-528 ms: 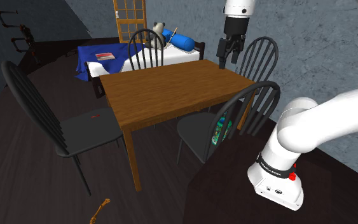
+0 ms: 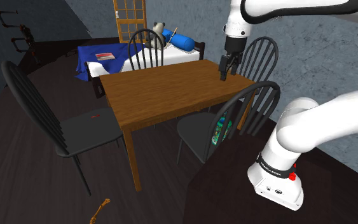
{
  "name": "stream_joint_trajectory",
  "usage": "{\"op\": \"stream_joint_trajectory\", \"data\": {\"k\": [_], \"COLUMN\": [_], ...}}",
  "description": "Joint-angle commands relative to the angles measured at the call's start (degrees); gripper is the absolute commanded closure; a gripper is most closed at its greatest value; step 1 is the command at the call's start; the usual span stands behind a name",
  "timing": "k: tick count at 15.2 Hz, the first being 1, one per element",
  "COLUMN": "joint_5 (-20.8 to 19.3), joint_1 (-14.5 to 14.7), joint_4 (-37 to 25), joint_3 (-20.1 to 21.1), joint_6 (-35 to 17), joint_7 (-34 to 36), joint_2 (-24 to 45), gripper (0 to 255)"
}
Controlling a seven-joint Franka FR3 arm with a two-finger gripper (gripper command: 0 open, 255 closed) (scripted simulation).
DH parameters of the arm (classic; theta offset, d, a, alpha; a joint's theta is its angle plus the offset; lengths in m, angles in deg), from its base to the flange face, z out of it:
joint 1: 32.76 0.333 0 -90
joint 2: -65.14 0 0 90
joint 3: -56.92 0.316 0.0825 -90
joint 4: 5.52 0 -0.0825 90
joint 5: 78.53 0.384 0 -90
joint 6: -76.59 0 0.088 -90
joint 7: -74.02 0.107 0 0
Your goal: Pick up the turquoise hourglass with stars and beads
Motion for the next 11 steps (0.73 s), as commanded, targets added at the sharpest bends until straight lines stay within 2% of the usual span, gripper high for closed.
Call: {"op": "stream_joint_trajectory", "data": {"k": [1,6,11], "joint_5": [-1.5,-5.4,-9.1], "joint_1": [-0.5,-2.2,-3.7], "joint_4": [3.4,9.6,13.6], "joint_3": [-1.7,-6.7,-12.3], "joint_6": [-3.7,-13.1,-23.8], "joint_7": [-2.0,-7.0,-12.2], "joint_2": [-0.1,2.3,8.0], "gripper": [0,0,0]}}
